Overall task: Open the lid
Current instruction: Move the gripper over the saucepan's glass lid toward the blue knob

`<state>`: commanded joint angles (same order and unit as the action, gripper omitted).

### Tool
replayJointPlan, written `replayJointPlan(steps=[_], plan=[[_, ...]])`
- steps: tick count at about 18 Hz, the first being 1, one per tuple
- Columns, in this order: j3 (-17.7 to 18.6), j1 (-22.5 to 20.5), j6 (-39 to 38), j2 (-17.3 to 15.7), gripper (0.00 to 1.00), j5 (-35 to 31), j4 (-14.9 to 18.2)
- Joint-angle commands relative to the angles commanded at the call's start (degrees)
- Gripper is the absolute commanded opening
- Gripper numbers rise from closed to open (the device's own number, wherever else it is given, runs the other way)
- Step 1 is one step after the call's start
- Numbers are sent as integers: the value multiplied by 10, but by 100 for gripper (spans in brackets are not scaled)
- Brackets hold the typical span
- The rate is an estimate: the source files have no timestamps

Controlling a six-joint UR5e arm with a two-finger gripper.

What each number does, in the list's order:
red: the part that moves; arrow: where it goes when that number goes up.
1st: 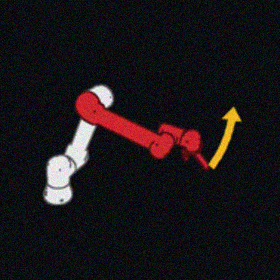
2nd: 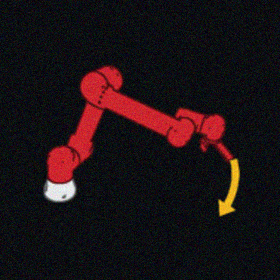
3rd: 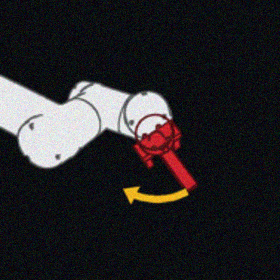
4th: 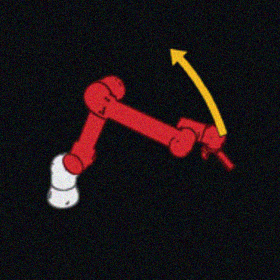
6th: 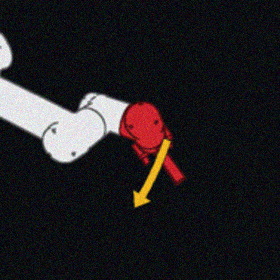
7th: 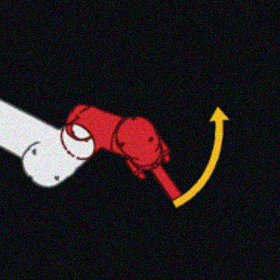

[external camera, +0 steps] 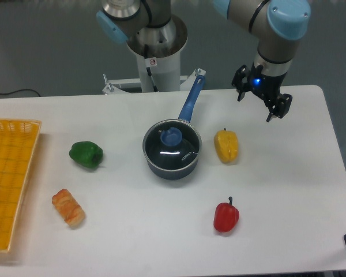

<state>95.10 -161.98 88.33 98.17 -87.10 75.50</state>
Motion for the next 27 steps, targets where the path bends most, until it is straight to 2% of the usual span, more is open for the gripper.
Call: replayJointPlan(steps=[10, 14, 18, 20, 22, 27], plan=[[6, 3, -1, 5, 100, -1, -4], [18, 4, -65, 3, 100, 1, -4], [18, 6, -73, 5, 100, 2, -4], [18, 21, -78, 7, 100, 1, -5], [21, 26, -118, 13, 100, -1, -10], [20, 80, -256, 37, 100, 0, -11]])
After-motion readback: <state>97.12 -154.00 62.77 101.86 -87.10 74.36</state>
